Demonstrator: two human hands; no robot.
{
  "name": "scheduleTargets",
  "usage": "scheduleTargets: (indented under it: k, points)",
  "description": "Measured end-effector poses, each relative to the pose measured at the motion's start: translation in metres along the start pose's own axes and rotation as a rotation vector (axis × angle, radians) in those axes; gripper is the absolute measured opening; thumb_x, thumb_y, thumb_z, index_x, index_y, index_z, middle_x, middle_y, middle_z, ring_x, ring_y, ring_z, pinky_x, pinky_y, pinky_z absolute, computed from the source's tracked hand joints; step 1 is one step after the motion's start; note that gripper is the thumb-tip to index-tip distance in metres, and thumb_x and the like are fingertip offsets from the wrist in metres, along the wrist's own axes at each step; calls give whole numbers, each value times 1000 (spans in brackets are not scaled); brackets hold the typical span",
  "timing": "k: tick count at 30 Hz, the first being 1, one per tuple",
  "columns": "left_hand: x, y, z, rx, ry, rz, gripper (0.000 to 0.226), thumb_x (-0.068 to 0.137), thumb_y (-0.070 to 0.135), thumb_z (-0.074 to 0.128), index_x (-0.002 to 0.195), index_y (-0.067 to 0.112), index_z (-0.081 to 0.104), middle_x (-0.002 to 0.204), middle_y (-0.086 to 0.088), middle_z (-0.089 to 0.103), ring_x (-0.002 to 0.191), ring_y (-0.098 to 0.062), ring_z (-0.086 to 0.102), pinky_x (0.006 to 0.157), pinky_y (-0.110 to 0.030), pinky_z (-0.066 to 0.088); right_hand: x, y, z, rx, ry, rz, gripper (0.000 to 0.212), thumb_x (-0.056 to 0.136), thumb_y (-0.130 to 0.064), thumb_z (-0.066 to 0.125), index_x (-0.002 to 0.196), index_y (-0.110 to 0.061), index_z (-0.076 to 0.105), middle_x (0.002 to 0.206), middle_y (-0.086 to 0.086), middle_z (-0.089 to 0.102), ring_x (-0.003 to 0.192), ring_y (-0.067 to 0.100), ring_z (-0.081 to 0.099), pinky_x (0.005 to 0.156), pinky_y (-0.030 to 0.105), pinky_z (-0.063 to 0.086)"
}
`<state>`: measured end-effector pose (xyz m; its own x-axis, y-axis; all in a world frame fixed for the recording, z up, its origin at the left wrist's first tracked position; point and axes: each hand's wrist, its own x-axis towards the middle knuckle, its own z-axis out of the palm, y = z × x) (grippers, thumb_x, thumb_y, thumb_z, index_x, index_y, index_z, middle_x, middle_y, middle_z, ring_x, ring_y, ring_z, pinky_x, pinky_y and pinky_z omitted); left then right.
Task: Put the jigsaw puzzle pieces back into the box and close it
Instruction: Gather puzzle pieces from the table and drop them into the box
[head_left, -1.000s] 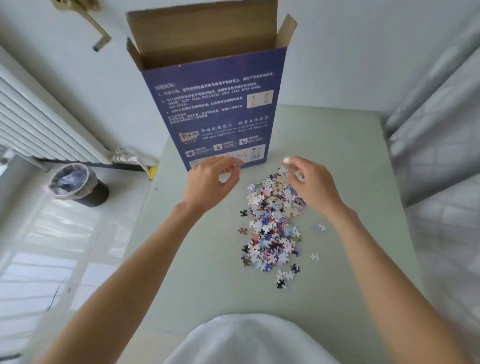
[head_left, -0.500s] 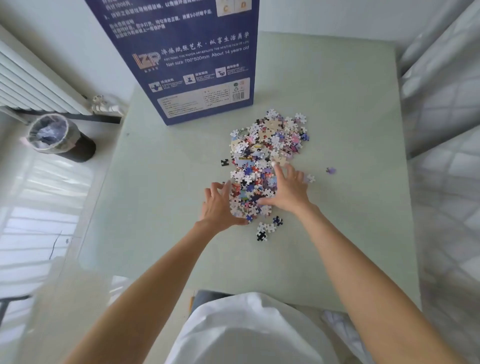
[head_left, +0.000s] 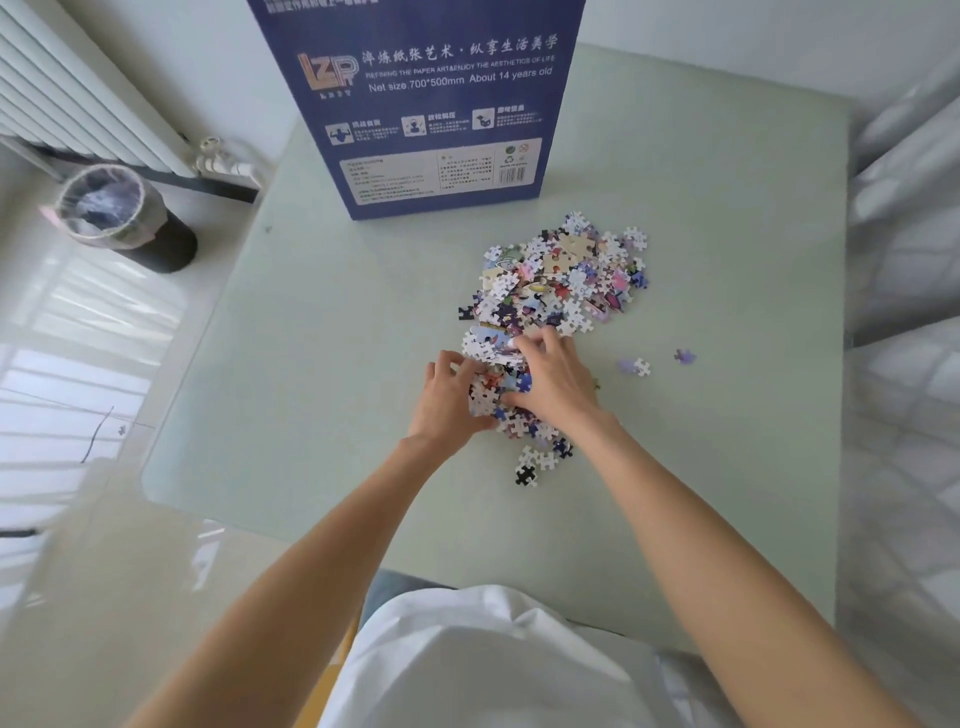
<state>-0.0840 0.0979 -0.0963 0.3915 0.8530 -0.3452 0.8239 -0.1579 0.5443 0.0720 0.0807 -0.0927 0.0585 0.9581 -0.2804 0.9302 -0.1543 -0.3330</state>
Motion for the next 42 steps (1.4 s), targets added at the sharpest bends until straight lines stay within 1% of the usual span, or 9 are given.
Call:
scheduleTargets:
  k: [7, 13, 19, 27, 30, 33, 36, 39, 42]
  points:
    - [3, 7, -1, 46, -75, -17, 67, 70, 26, 81, 124, 12, 43, 130, -9, 38, 115, -27, 45, 91, -30, 38, -2, -9, 4, 14, -13, 0, 48, 77, -24, 74, 116, -14, 48, 123, 7, 44, 103, 22, 47, 65, 22, 42]
    - [5, 10, -4, 48, -109, -4, 62, 73, 24, 78, 126, 14, 45, 123, -9, 45, 106, -27, 52, 88, -32, 42, -8, -2, 2, 72, 21, -22, 46, 79, -23, 73, 118, -10, 53, 107, 8, 59, 94, 23, 57, 75, 27, 45]
    - [3, 7, -6, 65, -96, 65, 39, 78, 21, 72, 114, 16, 58, 114, -6, 54, 96, -23, 59, 81, -28, 45, -16, 13, -7, 101, 95, 1, 26, 85, -16, 66, 107, -5, 60, 94, 8, 67, 77, 20, 62, 65, 23, 46]
    - [4, 0, -20, 88, -15, 85, 32, 86, 1, 53, 111, 15, 67, 111, -6, 68, 83, -21, 64, 77, -26, 48, -24, 24, -20, 245, 228, 58, 22, 84, -15, 65, 104, -5, 65, 67, 3, 63, 44, 1, 36, 46, 9, 22]
    - [6, -5, -27, 65, -12, 68, 29, 88, 3, 57, 112, 16, 67, 113, -5, 67, 95, -22, 65, 86, -27, 46, -27, 23, -28, 248, 219, 67, 23, 85, -17, 65, 104, -5, 64, 58, -1, 52, 40, -2, 32, 41, 11, 21]
    - [7, -12, -32, 34, 2, 45, 29, 85, 8, 64, 112, 17, 67, 113, -7, 66, 94, -22, 64, 82, -24, 43, -29, 21, -32, 271, 187, 64, 25, 84, -14, 66, 107, -4, 64, 63, -1, 54, 41, -4, 30, 44, 11, 35]
    - [9, -20, -36, -25, 15, -16, 25, 83, 10, 67, 108, 14, 69, 107, -9, 67, 92, -24, 62, 78, -24, 42, -29, 18, -31, 309, 169, 69, 23, 83, -11, 66, 105, -2, 65, 77, 6, 65, 44, -6, 30, 49, 8, 36]
    - [12, -27, -39, -49, -20, -42, 19, 85, 12, 66, 103, 13, 71, 101, -7, 71, 93, -22, 65, 78, -23, 44, -26, 13, -26, 312, 142, 135, 27, 84, -16, 67, 108, -4, 63, 70, 6, 63, 42, 1, 36, 44, 14, 31]
    - [14, -31, -43, -74, -14, -35, 16, 84, 13, 67, 99, 14, 73, 97, -5, 73, 90, -19, 66, 75, -17, 41, -23, 7, -22, 323, 117, 196, 32, 84, -20, 67, 112, -5, 62, 76, 13, 68, 44, 13, 44, 50, 27, 42]
